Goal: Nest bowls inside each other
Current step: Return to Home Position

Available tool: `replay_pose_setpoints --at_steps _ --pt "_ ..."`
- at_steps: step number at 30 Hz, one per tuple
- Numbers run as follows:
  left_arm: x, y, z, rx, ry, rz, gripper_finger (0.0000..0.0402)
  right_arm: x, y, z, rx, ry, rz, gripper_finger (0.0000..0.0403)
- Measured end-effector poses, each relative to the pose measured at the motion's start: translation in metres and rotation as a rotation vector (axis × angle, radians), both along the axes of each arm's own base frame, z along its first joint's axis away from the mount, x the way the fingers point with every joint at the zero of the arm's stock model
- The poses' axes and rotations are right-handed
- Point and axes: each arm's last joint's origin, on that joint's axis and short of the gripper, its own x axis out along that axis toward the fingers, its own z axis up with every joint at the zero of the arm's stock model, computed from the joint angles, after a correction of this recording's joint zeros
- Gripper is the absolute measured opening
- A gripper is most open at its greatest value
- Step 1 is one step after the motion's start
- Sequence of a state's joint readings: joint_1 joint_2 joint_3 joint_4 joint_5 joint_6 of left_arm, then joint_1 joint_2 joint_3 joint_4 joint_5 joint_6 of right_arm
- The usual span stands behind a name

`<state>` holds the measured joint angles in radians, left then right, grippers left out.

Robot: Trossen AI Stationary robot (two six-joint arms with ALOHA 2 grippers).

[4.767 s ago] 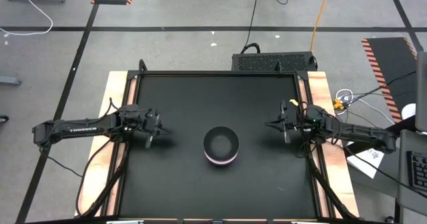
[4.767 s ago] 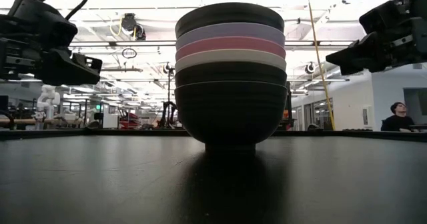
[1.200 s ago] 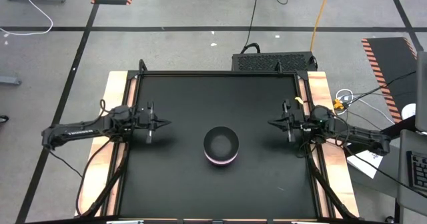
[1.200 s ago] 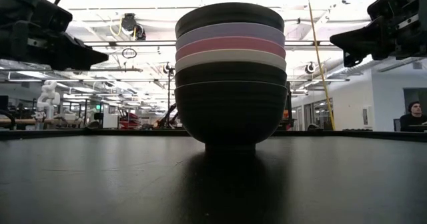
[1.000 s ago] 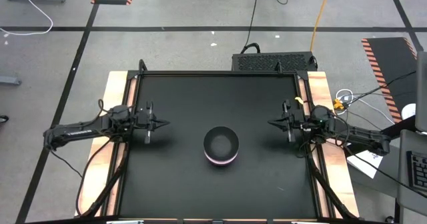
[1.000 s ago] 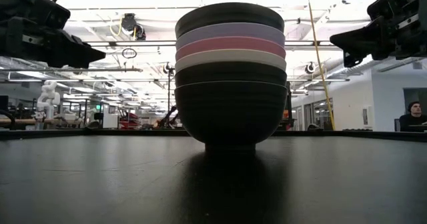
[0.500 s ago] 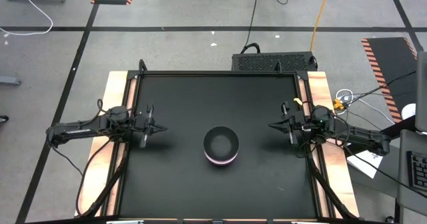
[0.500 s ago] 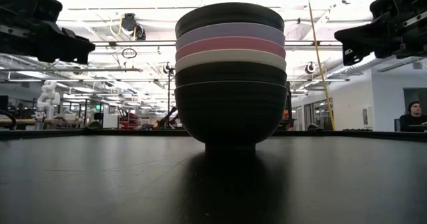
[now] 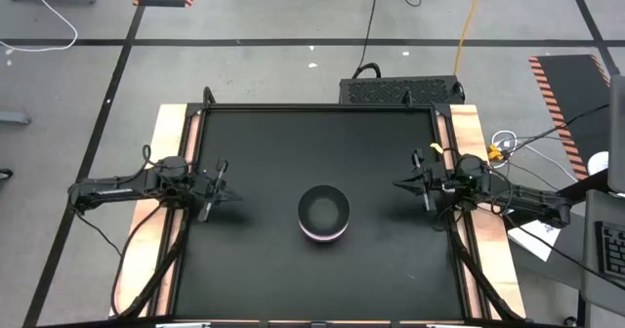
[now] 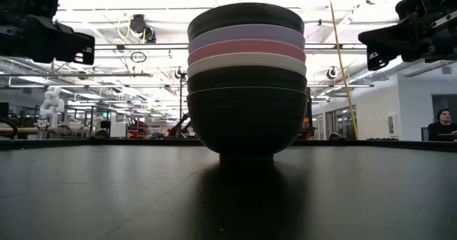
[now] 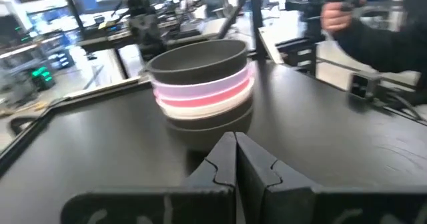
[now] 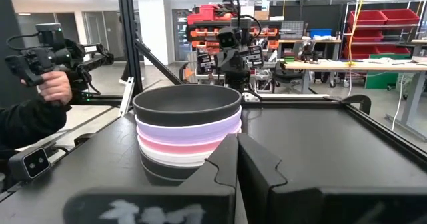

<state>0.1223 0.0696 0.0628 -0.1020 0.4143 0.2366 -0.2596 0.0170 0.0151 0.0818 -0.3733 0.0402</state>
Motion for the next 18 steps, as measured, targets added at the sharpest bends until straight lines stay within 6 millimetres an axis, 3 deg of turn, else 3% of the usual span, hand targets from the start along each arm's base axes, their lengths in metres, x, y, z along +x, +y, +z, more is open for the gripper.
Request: replay_pose_setpoints --at_steps 7,18 --pt "0.0009 0.0041 0.0001 -0.081 0.021 0.154 0.0003 0.0 0.0 0.0001 0.0 -0.001 0.0 0.0" --pt "0.001 0.0044 -0.0001 -0.086 0.023 0.165 0.0003 0.0 0.0 -0.0001 0.001 0.001 -0.001 0.0"
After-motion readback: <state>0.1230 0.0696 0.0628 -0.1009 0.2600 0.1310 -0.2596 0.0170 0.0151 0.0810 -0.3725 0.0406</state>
